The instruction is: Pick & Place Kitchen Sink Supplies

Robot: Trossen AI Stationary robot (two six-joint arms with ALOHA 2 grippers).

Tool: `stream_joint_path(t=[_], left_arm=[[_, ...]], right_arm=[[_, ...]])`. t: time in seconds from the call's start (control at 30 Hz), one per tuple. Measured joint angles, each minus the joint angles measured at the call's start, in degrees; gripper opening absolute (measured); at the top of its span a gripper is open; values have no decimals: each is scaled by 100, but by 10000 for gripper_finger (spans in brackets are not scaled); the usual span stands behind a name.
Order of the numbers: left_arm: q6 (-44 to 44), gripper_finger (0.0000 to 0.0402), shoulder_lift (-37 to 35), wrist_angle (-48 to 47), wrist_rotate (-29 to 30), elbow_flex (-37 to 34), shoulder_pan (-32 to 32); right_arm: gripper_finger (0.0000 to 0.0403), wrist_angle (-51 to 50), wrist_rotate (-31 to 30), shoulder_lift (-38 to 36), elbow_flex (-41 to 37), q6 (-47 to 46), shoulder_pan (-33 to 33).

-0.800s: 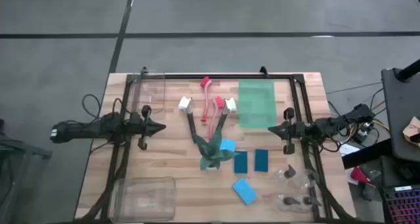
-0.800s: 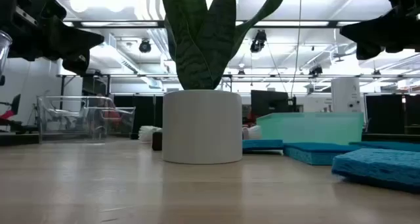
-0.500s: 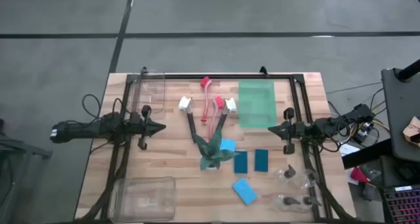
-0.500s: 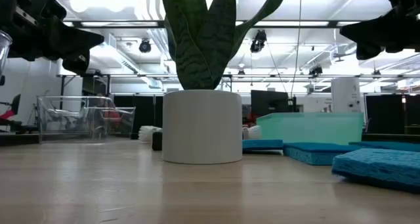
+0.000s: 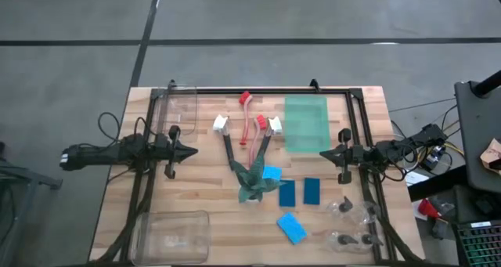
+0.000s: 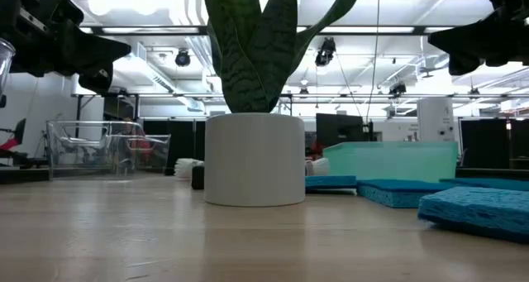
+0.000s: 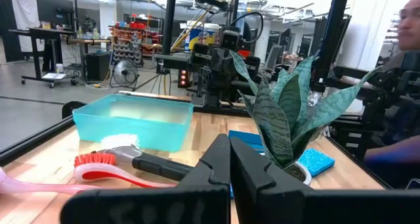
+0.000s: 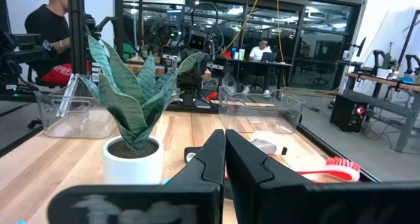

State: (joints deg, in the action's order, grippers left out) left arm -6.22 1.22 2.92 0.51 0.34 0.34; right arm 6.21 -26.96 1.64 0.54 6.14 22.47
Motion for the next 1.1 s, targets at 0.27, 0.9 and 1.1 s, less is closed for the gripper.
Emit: stream_joint_path(t=[0.27, 0.9, 1.1], left_arm=[[-2, 0, 1, -2, 1, 0, -1], [0, 0, 0, 0, 0, 0, -1], [-2, 0, 1, 0, 1, 0, 2]], right_arm=[[9, -1, 0, 1, 2, -4, -1], [9, 0, 0, 1, 0, 0, -1], [9, 39, 2, 0, 2, -229, 0]])
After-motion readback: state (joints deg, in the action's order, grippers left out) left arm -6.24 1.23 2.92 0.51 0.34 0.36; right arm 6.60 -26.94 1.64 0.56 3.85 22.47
